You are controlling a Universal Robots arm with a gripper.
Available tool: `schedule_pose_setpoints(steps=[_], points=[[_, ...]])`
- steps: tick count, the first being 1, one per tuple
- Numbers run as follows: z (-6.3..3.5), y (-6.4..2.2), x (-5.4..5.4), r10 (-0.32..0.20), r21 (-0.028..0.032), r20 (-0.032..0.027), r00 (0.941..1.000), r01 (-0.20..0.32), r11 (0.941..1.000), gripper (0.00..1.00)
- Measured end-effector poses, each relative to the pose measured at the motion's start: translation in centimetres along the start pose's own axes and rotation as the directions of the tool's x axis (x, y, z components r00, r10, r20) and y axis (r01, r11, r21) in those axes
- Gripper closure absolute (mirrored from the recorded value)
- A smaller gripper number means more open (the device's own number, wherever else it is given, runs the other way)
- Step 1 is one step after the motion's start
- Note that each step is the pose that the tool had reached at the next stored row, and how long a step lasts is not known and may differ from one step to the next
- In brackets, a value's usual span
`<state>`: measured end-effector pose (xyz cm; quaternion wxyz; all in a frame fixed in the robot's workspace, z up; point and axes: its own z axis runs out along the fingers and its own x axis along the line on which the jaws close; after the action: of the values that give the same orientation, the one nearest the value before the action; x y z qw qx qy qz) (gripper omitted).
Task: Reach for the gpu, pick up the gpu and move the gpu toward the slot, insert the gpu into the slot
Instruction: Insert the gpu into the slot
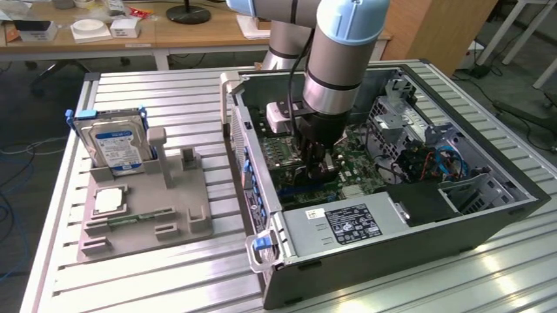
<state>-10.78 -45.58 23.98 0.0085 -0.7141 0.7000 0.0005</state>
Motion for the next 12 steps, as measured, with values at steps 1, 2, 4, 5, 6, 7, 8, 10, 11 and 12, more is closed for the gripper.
schedule_pose_setpoints(steps=[1,2,4,5,6,7,8,10,11,12], points=[[0.00,0.00,0.00,0.000,-0.0001,0.0000,1.0000,0.000,1.0000,0.73],[-0.01,-0.04,0.01,0.000,-0.0002,-0.0001,1.0000,0.000,1.0000,0.73],[-0.01,-0.10,0.01,0.000,-0.0002,-0.0002,1.0000,0.000,1.0000,0.73],[-0.01,-0.13,0.01,0.000,-0.0001,-0.0002,1.0000,0.000,1.0000,0.73],[0.00,-0.13,0.01,0.000,0.0000,-0.0001,1.0000,0.000,1.0000,0.73],[0.00,-0.13,0.00,0.000,-0.0001,-0.0001,1.0000,0.000,1.0000,0.73],[0.00,-0.13,0.00,0.000,0.0000,0.0000,1.0000,0.000,1.0000,0.73],[0.01,-0.13,0.00,0.000,-0.0001,-0.0001,1.0000,0.000,1.0000,0.73],[0.02,-0.13,-0.01,0.000,-0.0001,-0.0002,1.0000,0.000,1.0000,0.73],[0.02,-0.12,-0.01,0.000,-0.0001,-0.0002,1.0000,0.000,1.0000,0.73]])
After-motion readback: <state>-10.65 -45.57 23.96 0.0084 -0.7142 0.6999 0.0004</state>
